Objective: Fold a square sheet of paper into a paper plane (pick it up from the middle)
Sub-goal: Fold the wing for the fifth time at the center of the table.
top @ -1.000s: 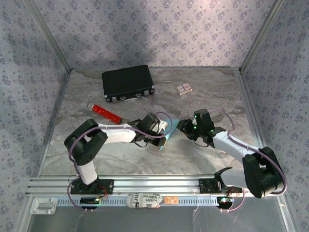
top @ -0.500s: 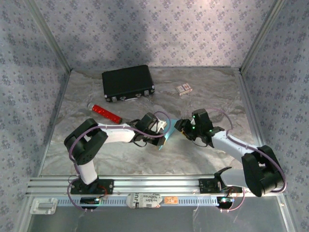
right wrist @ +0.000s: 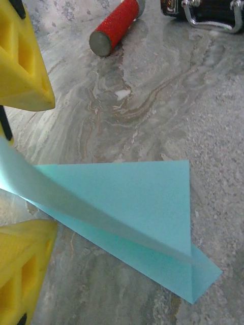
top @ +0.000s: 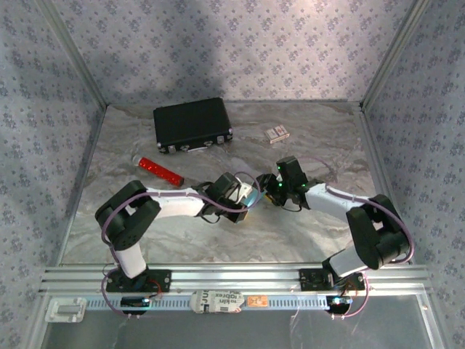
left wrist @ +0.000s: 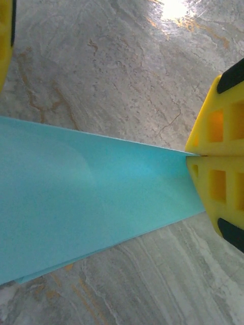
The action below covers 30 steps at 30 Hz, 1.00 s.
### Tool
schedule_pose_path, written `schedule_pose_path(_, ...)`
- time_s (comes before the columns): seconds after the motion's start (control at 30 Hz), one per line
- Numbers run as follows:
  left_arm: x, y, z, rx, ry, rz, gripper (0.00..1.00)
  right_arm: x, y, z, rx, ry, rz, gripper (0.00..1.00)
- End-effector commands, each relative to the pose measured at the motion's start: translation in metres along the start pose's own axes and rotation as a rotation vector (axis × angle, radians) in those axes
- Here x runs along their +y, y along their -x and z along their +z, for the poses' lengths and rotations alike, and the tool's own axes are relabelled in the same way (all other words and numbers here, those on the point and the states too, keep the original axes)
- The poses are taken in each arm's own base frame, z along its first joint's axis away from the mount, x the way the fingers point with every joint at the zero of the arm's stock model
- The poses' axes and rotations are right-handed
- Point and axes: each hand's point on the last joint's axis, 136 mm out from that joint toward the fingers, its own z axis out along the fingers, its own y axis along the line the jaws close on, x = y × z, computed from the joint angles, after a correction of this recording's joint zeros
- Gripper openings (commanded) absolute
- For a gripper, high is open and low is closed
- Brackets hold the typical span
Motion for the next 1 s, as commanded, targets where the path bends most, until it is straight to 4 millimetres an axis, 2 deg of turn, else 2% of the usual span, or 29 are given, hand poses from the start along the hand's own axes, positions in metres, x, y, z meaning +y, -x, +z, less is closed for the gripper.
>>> schedule_pose_path(0.0, -0.003, 0.004, -0.010, -0.019, 0.051, 0.073, 0.03, 0.002, 0.004, 0.002, -0.010, -0.014, 0.034, 0.58)
schedule_pose_path(0.07, -0.002, 0.005, -0.011, -0.026, 0.072, 0.090, 0.04, 0.002, 0.004, 0.001, -0.007, -0.022, 0.034, 0.54)
schedule_pose_path(0.27, 0.000, 0.007, -0.015, -0.036, 0.145, 0.164, 0.10, 0.000, 0.000, -0.002, -0.001, -0.022, 0.033, 0.28)
schedule_pose_path(0.37, 0.001, 0.007, -0.017, -0.038, 0.186, 0.202, 0.13, 0.000, 0.001, -0.005, -0.013, -0.013, 0.037, 0.20)
schedule_pose_path(0.63, 0.002, 0.009, -0.018, -0.048, 0.259, 0.267, 0.25, 0.004, 0.000, -0.006, -0.010, 0.040, 0.060, 0.08)
schedule_pose_path(0.97, 0.005, 0.010, -0.020, -0.067, 0.379, 0.348, 0.33, 0.004, 0.000, -0.005, -0.012, 0.078, 0.089, 0.04)
